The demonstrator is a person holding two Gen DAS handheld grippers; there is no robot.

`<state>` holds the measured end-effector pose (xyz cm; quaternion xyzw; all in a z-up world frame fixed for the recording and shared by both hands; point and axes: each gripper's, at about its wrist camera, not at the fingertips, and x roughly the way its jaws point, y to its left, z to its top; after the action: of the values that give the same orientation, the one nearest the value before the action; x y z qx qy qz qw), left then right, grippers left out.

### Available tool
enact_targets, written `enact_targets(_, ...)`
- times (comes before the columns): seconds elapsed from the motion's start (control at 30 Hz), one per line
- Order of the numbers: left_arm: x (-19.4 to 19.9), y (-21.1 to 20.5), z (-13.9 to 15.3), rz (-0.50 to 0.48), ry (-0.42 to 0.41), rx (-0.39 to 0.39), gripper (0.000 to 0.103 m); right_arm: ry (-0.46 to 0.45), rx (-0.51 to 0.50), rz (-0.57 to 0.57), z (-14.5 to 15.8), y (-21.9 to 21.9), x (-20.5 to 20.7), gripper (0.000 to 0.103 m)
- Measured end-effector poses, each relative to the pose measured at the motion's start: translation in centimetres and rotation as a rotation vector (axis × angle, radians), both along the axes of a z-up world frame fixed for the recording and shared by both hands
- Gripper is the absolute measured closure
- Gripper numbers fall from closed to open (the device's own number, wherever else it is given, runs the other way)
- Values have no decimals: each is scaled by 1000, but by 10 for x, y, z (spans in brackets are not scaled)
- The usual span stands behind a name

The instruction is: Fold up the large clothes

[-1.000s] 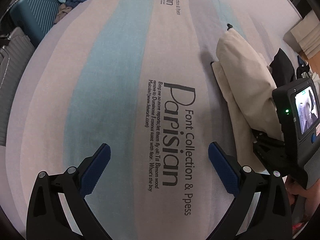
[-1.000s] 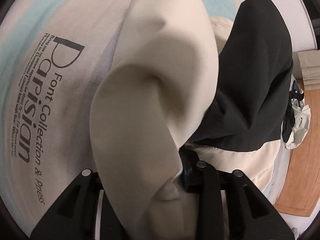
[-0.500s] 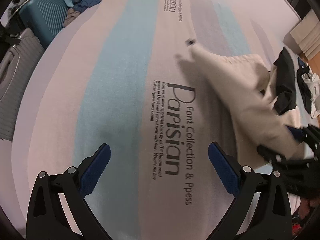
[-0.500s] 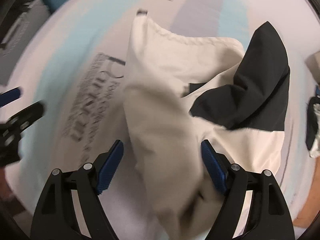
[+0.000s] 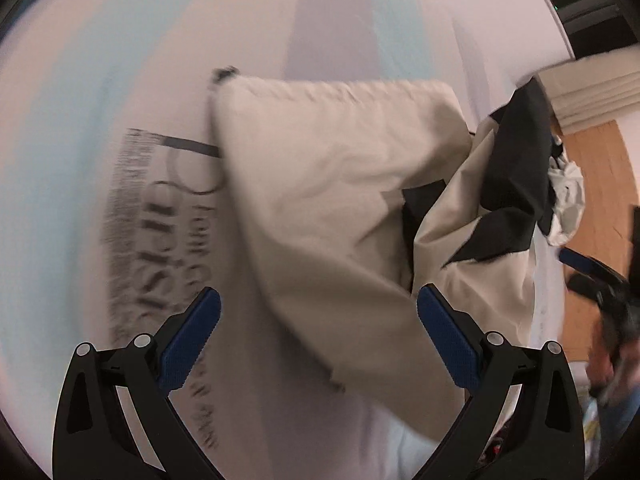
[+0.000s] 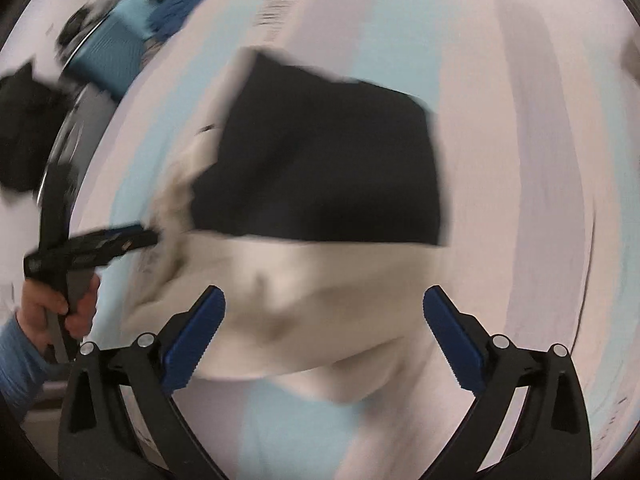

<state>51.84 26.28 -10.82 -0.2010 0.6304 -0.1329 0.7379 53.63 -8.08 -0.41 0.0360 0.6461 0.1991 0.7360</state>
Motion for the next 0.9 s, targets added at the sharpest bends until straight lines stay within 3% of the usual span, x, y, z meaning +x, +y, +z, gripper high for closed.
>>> enact_targets(0.13,14,-19,-25,-45,42,-108,7,129,133,-28,-51,-29,22,8)
enact_targets(0.33,25,-35,-59,-43,98,-164,5,244,342,-25,-106,-21,29,6)
enact_targets(0.53,27,-45,-72,-25,90,-180,5,235,391,-54,-120,-16,28,6)
enact_targets(0.63,28,-53,-73,-7,90,-180,8,223,407,-81,-113,-21,22,19)
enact_targets(0.73,26,-63,-76,2,97,-210,29,204,409,-87,-104,-30,15,47)
enact_targets(0.77,26,-70,-74,-7,89,-217,41,198,405,-86,-102,-28,13,54)
enact_targets(0.9,31,-94,-62,-49,82,-169,64,166,380,-82,-92,-29,9,65)
